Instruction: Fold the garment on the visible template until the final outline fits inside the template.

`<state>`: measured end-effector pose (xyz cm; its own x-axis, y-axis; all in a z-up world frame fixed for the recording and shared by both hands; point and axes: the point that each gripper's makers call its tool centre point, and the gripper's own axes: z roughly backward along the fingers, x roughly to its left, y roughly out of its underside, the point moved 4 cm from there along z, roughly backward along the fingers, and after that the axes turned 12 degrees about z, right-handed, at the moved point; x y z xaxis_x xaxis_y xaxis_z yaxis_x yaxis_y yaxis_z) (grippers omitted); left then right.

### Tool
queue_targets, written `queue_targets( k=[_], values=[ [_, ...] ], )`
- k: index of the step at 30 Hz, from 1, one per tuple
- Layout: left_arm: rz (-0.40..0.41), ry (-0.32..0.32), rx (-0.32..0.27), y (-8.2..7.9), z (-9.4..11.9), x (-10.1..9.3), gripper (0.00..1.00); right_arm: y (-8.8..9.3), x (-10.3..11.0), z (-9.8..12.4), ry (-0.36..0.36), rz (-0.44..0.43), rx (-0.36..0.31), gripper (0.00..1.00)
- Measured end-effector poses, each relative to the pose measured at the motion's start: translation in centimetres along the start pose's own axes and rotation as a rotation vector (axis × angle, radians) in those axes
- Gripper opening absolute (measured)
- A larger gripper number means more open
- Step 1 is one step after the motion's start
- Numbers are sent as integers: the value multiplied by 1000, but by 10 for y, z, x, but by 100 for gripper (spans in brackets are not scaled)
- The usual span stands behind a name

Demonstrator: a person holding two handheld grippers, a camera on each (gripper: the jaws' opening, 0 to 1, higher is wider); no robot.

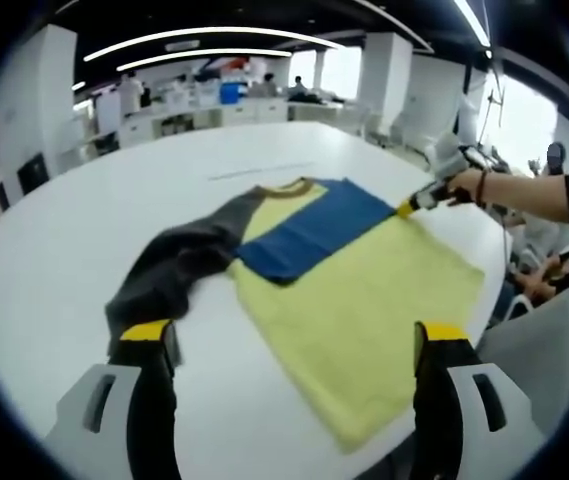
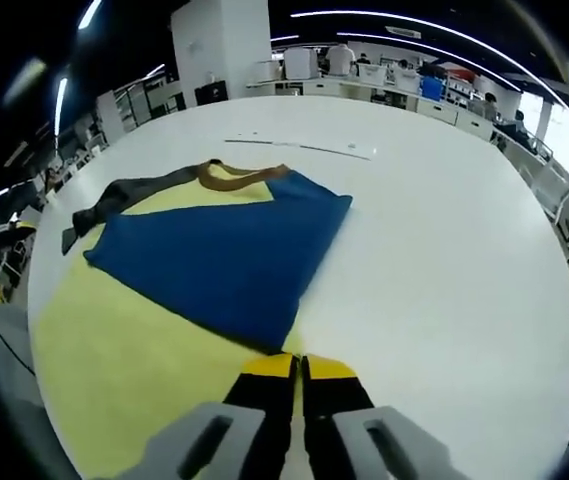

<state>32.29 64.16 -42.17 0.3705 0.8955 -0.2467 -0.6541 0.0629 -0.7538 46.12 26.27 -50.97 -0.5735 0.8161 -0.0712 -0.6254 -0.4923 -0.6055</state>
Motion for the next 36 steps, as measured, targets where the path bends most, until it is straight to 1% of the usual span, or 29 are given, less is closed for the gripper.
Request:
queue_targets(
  k=[7,14,19,32,36],
  values=[
    [-2,-1,0,-1,-1,1,96,6,-6,4,4,2,22,0],
    [-5,-5,2,-2,-2,3,96,13,-16,9,6,9,38,0],
    [-2,-15,1,-2,-2,6,97,16,-23,11,9,-13,40,0],
    [1,-32,1,-2,1,11,97,24,-28,21,23,-3,67,0],
    [-1,-34,3,-2,1,11,97,27,-29,27,34,-5,80,0]
  ],
)
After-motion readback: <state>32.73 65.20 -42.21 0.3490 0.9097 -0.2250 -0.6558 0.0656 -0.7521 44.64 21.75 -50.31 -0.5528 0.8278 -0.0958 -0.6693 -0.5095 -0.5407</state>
